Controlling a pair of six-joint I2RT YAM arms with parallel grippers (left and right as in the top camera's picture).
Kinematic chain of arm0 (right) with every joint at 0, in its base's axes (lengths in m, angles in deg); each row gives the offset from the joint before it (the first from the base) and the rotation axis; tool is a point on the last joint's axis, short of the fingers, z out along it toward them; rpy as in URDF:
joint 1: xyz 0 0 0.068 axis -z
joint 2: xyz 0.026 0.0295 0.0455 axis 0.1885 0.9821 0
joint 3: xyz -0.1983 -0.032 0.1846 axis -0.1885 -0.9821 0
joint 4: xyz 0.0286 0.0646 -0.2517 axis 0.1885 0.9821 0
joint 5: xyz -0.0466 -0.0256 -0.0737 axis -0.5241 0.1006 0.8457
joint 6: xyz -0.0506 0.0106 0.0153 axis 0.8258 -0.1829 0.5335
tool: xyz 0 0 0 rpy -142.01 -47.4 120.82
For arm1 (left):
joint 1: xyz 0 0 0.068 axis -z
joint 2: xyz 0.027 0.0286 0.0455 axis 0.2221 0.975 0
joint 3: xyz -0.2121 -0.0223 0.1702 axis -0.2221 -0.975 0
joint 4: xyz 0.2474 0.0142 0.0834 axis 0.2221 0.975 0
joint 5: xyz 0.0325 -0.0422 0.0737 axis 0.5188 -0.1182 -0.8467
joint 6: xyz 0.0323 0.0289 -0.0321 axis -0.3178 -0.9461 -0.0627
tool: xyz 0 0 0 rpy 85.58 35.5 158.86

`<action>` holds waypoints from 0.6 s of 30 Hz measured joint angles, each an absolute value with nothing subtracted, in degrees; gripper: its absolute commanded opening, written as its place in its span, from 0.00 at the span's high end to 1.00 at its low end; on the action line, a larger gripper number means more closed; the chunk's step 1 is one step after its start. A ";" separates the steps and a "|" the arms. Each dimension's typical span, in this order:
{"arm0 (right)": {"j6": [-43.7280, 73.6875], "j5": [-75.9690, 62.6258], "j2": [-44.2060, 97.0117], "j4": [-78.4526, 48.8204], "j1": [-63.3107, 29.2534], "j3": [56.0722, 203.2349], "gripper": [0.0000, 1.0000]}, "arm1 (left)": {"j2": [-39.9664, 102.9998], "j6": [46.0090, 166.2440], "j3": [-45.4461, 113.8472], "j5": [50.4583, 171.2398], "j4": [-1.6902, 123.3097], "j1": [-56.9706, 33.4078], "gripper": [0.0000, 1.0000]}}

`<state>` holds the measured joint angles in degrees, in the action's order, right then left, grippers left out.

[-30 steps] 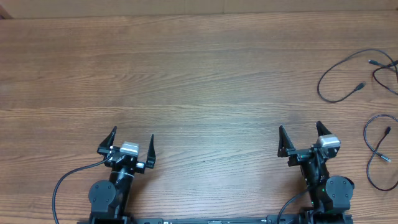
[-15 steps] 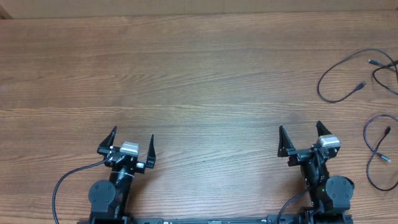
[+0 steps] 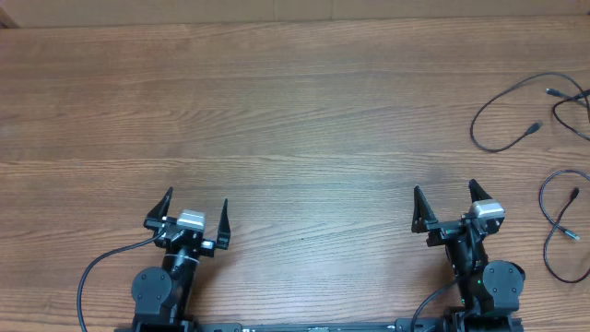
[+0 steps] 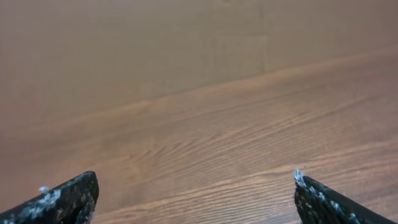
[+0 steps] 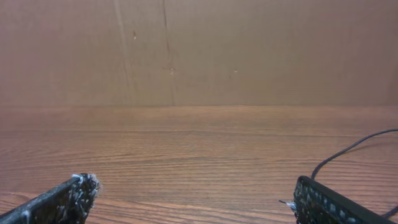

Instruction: Untangle cables

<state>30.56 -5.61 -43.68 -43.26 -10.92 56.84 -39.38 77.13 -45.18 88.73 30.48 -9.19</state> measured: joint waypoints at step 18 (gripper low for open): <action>30.59 -5.59 -43.68 -43.26 -10.92 56.84 0.00 | -39.38 93.96 -45.18 77.58 30.48 -9.19 0.00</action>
<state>30.59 -5.59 -43.68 -43.26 -10.92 56.84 -39.38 93.96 -45.18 77.58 30.48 -9.19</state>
